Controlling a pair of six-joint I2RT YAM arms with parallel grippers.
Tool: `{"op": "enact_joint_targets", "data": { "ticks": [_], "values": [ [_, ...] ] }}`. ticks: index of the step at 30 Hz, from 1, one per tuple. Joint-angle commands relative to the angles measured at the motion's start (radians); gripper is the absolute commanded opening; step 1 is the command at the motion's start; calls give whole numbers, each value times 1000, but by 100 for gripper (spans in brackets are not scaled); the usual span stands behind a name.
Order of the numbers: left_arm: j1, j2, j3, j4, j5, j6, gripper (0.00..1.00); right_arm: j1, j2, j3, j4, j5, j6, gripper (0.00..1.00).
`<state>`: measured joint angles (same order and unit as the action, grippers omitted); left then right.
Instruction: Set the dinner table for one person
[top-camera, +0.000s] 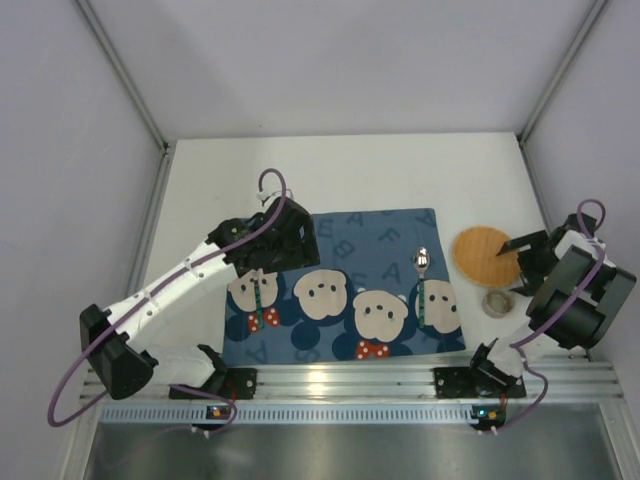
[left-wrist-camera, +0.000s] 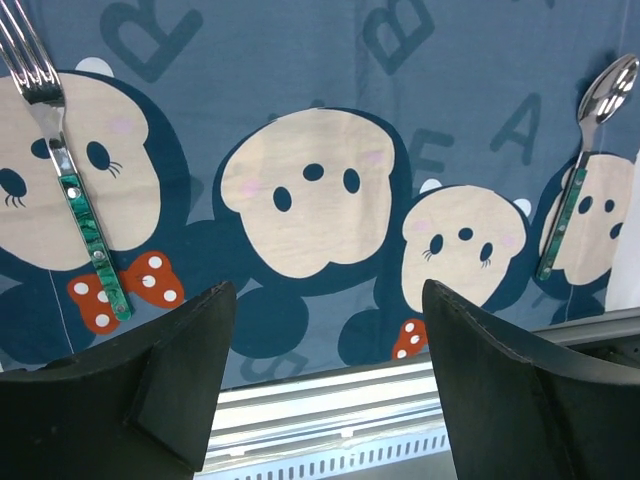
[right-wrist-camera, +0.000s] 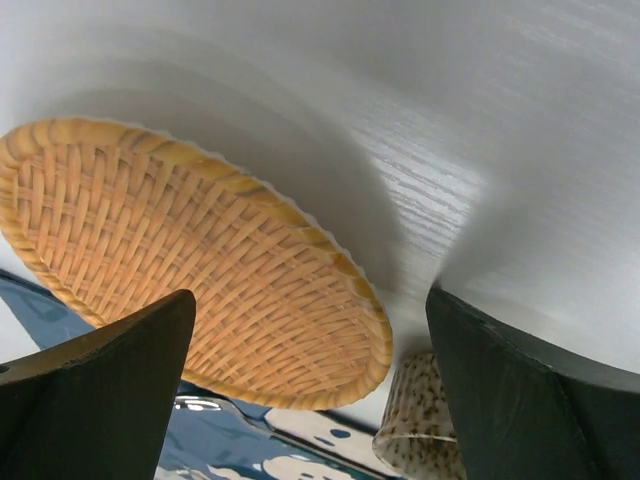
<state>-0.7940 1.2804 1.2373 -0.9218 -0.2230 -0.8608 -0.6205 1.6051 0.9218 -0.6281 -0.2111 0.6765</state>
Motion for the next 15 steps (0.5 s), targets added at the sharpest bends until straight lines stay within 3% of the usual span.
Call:
{"op": "enact_joint_targets", "data": {
  "ticks": [1,5,8,15],
  "values": [
    [9,28,16,-15,20,48,80,-8,13,-8,102,38,-23,100],
    [12,68,28,-14,34,65,79,-10,35,-61,227,6,-5,100],
    [12,100,34,-15,47,72,79,-10,35,-124,356,-39,29,94],
    [13,174,71,-37,51,98,77,-7,16,-221,534,-62,46,61]
  ]
}}
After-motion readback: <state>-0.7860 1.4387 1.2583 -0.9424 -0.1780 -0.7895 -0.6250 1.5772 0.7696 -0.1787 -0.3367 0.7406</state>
